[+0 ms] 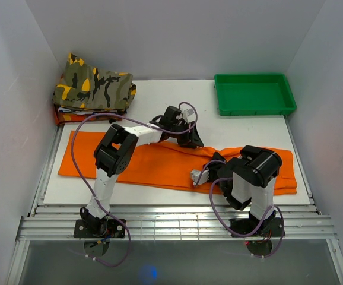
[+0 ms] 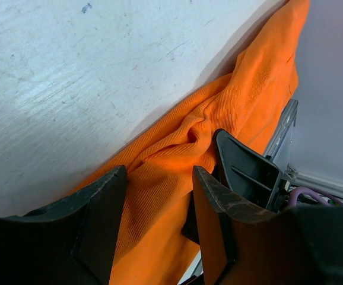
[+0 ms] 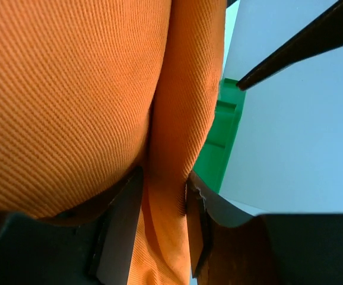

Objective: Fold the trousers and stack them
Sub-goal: Fold the trousers

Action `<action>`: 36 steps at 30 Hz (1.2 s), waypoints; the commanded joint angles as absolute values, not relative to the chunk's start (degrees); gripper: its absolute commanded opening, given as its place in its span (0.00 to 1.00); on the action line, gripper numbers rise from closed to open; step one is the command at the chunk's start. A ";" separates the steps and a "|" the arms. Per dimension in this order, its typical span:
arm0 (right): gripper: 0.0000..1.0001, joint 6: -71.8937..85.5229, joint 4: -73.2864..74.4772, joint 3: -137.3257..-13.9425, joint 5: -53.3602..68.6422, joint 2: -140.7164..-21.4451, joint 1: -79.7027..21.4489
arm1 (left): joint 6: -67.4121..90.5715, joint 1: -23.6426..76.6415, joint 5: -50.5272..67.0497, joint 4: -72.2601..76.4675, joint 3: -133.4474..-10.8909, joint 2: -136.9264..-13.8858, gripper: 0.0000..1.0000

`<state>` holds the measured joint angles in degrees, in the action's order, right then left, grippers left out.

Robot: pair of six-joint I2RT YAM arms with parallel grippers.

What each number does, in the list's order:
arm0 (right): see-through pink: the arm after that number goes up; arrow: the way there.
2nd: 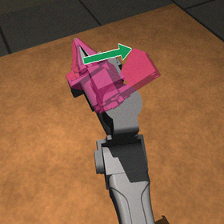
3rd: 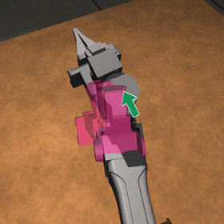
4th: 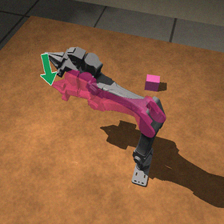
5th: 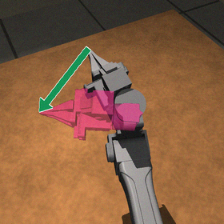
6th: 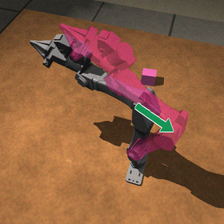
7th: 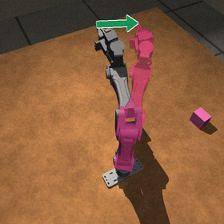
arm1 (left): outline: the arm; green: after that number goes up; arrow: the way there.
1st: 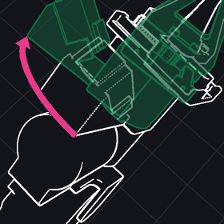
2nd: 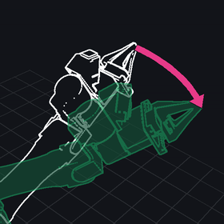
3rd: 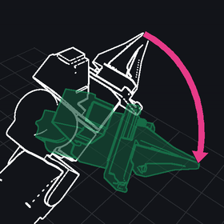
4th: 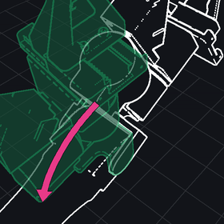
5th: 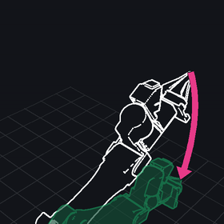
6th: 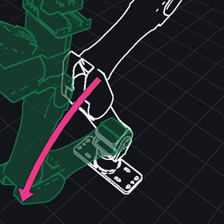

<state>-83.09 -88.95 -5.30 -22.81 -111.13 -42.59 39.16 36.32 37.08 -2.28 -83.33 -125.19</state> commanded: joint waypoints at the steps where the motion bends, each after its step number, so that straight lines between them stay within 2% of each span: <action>1: 0.43 -81.83 -108.19 -1.41 -23.29 -115.05 -42.28 | 40.25 37.88 39.37 1.39 -85.52 -124.37 0.59; 7: 0.43 -81.56 -107.22 -0.97 -22.77 -114.61 -42.36 | 40.08 38.06 36.47 3.25 -85.34 -123.66 0.62; 14: 0.39 -81.83 -108.19 -0.35 -22.41 -116.01 -42.80 | 40.17 39.99 37.97 0.26 -90.70 -127.96 0.62; 20: 0.41 -82.35 -108.19 -0.79 -21.71 -116.54 -42.80 | 42.27 41.39 40.08 0.35 -90.61 -128.76 0.54; 29: 0.42 -82.97 -108.19 -0.79 -21.27 -117.16 -42.80 | 42.10 41.66 36.13 -2.11 -90.44 -127.62 0.52; 36: 0.43 -83.23 -108.19 -0.53 -21.53 -117.33 -42.80 | 41.22 41.66 34.89 -5.62 -92.37 -127.88 0.37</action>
